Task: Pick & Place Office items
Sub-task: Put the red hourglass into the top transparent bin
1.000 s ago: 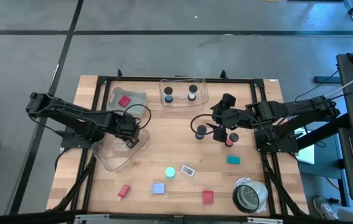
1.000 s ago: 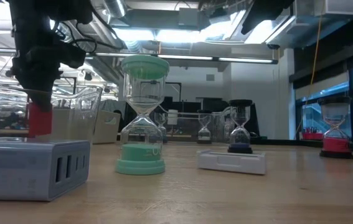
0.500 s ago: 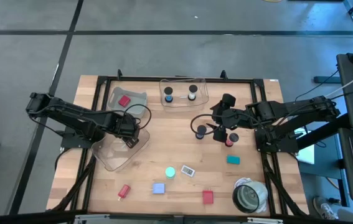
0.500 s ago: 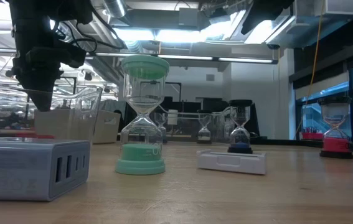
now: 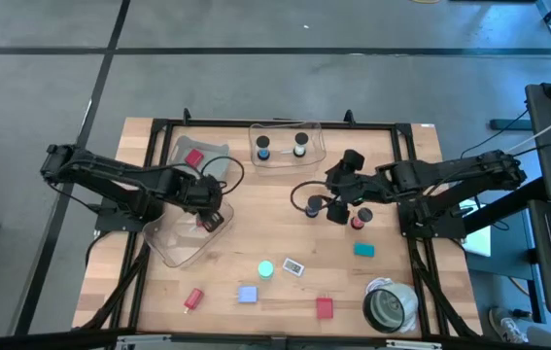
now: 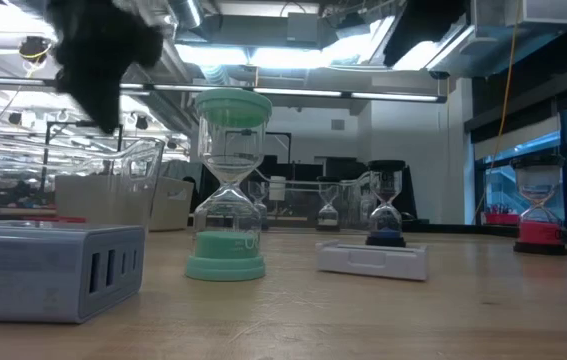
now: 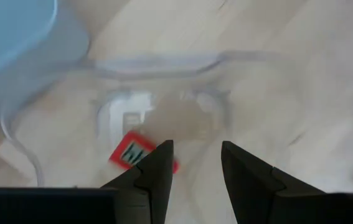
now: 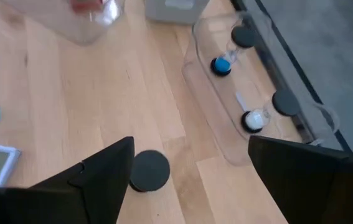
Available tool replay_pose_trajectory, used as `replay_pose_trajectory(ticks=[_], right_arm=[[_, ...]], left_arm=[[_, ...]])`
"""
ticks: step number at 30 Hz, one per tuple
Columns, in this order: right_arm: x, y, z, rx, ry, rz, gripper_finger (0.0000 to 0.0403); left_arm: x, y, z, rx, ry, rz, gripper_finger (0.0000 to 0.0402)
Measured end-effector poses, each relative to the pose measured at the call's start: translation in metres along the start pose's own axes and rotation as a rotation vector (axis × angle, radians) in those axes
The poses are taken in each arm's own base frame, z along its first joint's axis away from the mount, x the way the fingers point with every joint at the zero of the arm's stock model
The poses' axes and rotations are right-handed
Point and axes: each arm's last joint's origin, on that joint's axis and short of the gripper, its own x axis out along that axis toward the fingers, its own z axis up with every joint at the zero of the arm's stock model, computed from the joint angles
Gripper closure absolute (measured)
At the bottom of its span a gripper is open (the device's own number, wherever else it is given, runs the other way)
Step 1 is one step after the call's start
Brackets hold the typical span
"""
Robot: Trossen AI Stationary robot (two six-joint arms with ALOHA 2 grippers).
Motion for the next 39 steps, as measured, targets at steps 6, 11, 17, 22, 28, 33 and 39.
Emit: replay_pose_trajectory(ticks=[6,11,17,22,28,33,39], right_arm=[[0.021,0.014,-0.003,0.018,0.103,0.074,0.0085],[0.029,0.02,-0.025,0.137,0.391,0.128,0.0085],[0.034,0.03,-0.036,0.194,0.543,0.097,0.0084],[0.043,0.043,-0.045,0.173,0.634,0.15,0.0084],[0.046,0.06,-0.078,-0.053,0.74,0.199,0.0085],[0.04,0.063,-0.093,-0.134,0.75,0.063,0.0085],[0.027,0.066,-0.09,-0.126,0.671,0.12,0.0085]], left_arm=[[-0.039,-0.017,0.017,0.06,-0.152,-0.064,0.027],[-0.056,-0.027,0.018,0.12,-0.249,-0.073,0.0268],[-0.06,-0.032,0.015,0.139,-0.314,-0.056,0.0258],[-0.061,-0.036,0.011,0.156,-0.317,-0.067,0.025],[-0.062,-0.038,0.007,0.172,-0.323,-0.069,0.0247],[-0.062,-0.038,0.007,0.173,-0.348,-0.049,0.0247],[-0.062,-0.038,0.007,0.172,-0.352,-0.045,0.0247]])
